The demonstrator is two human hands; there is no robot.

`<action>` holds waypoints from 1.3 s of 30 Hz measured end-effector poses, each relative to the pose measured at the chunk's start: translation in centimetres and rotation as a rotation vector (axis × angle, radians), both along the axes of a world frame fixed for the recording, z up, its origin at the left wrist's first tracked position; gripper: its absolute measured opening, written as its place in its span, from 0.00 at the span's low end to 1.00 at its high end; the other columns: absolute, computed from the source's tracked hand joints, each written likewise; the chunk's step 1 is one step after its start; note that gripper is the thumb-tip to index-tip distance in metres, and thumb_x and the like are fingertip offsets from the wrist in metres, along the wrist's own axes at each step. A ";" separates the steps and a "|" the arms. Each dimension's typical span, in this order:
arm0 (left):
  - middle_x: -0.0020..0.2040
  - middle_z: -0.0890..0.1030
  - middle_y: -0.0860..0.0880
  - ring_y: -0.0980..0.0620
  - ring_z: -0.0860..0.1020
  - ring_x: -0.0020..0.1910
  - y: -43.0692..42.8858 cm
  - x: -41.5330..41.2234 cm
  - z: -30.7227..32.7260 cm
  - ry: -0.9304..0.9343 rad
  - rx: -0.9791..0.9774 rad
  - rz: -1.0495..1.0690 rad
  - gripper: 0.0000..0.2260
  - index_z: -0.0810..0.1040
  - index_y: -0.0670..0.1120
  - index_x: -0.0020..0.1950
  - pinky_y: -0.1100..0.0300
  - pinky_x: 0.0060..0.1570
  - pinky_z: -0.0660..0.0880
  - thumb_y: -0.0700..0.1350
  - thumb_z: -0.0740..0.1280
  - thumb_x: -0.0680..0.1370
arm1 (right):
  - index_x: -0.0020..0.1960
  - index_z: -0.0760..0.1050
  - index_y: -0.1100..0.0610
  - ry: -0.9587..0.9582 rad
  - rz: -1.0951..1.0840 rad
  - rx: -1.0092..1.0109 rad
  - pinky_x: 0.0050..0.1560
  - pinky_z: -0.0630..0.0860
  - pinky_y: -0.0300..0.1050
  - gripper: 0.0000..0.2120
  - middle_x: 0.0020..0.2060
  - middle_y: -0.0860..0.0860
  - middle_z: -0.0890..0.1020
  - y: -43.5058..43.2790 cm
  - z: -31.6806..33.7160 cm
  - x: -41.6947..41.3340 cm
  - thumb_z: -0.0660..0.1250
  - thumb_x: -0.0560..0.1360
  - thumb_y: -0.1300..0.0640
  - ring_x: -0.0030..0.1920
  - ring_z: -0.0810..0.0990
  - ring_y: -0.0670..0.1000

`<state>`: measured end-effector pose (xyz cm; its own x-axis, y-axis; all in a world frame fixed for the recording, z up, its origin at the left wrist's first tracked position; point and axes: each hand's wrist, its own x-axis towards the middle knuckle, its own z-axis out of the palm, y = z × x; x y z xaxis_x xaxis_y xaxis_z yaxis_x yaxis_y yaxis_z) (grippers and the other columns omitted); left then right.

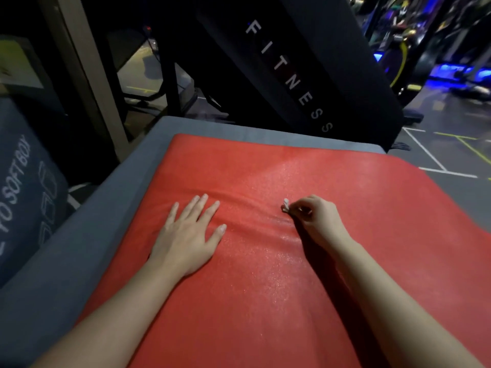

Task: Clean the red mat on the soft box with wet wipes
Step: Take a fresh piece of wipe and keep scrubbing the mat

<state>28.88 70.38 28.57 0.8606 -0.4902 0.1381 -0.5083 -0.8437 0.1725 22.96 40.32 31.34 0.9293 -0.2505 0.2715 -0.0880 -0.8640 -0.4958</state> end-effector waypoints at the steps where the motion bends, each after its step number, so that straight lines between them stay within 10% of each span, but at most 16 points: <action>1: 0.84 0.53 0.53 0.56 0.48 0.82 0.0 0.1 0.0 -0.007 -0.003 0.000 0.34 0.55 0.57 0.83 0.47 0.81 0.45 0.68 0.40 0.79 | 0.45 0.85 0.53 -0.010 0.000 -0.005 0.37 0.66 0.40 0.02 0.38 0.51 0.80 0.2 -0.1 0.0 0.74 0.74 0.56 0.38 0.78 0.52; 9: 0.83 0.56 0.52 0.55 0.51 0.82 0.1 0.6 -0.3 -0.040 0.000 0.000 0.33 0.57 0.56 0.83 0.47 0.81 0.47 0.68 0.43 0.80 | 0.45 0.85 0.47 0.408 0.155 -0.118 0.39 0.72 0.37 0.03 0.39 0.47 0.84 0.4 4.0 -3.7 0.73 0.73 0.52 0.41 0.82 0.47; 15: 0.83 0.56 0.52 0.55 0.51 0.82 -0.1 0.4 0.1 -0.019 0.028 0.015 0.36 0.58 0.56 0.82 0.47 0.80 0.47 0.69 0.40 0.77 | 0.42 0.84 0.54 0.147 -0.074 -0.003 0.37 0.66 0.41 0.10 0.37 0.53 0.84 2.8 3.0 -4.8 0.73 0.73 0.47 0.40 0.80 0.52; 21: 0.84 0.55 0.50 0.52 0.52 0.82 -0.1 -0.2 0.8 -0.011 0.031 0.003 0.33 0.55 0.57 0.83 0.45 0.80 0.49 0.68 0.44 0.80 | 0.45 0.84 0.49 0.455 0.118 0.015 0.33 0.68 0.34 0.07 0.37 0.48 0.83 4.7 4.6 -11.2 0.75 0.70 0.47 0.37 0.78 0.45; 28: 0.81 0.62 0.44 0.44 0.62 0.79 0.3 -1.9 1.5 -0.157 0.062 -0.002 0.26 0.58 0.61 0.82 0.40 0.76 0.58 0.62 0.49 0.84 | 0.46 0.84 0.55 0.139 0.083 -0.039 0.38 0.69 0.42 0.10 0.39 0.50 0.80 5.7 3.4 -10.1 0.72 0.74 0.49 0.40 0.78 0.51; 39: 0.71 0.76 0.42 0.39 0.76 0.68 2.9 -7.0 3.1 -0.112 0.074 0.114 0.24 0.70 0.50 0.77 0.45 0.66 0.70 0.58 0.54 0.84 | 0.46 0.84 0.44 0.425 0.295 -0.072 0.40 0.74 0.36 0.04 0.39 0.42 0.83 5.4 5.2 -18.4 0.72 0.72 0.49 0.40 0.79 0.40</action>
<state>21.89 73.33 31.65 0.8926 -0.4026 0.2031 -0.4209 -0.9054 0.0551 4.52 45.68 36.49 0.9894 0.0443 -0.1381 -0.0160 -0.9129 -0.4080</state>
